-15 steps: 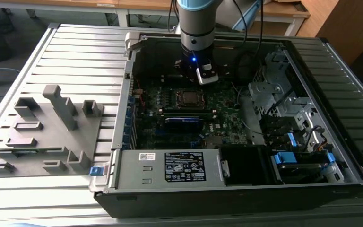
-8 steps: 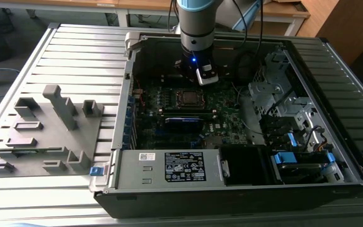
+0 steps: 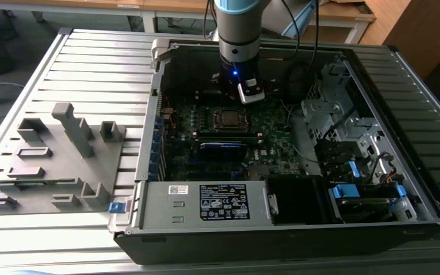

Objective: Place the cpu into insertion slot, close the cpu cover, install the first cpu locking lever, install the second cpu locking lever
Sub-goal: 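Install the first cpu locking lever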

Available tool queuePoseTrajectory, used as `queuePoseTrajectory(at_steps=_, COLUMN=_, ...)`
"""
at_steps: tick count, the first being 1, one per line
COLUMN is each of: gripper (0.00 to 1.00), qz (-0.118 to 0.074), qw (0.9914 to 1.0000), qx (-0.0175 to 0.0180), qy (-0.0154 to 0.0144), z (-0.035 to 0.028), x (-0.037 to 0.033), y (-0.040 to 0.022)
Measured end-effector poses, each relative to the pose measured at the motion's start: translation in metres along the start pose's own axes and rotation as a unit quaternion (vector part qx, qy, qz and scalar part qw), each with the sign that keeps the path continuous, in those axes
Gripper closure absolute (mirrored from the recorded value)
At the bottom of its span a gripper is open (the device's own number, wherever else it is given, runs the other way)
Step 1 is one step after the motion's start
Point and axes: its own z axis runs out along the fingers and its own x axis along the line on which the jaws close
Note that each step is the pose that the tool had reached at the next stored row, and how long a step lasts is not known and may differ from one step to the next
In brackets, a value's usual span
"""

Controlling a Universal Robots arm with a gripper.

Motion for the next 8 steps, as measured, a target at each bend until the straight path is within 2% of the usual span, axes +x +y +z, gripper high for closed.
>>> queuePoseTrajectory(at_steps=3, gripper=0.89, qz=0.0, qw=1.0, qx=-0.0001, qy=0.0, z=-0.0035, x=-0.0004, y=0.0009)
queuePoseTrajectory(at_steps=8, gripper=0.89, qz=0.0, qw=1.0, qx=-0.0004, qy=-0.0007, z=-0.004, x=-0.0003, y=0.001)
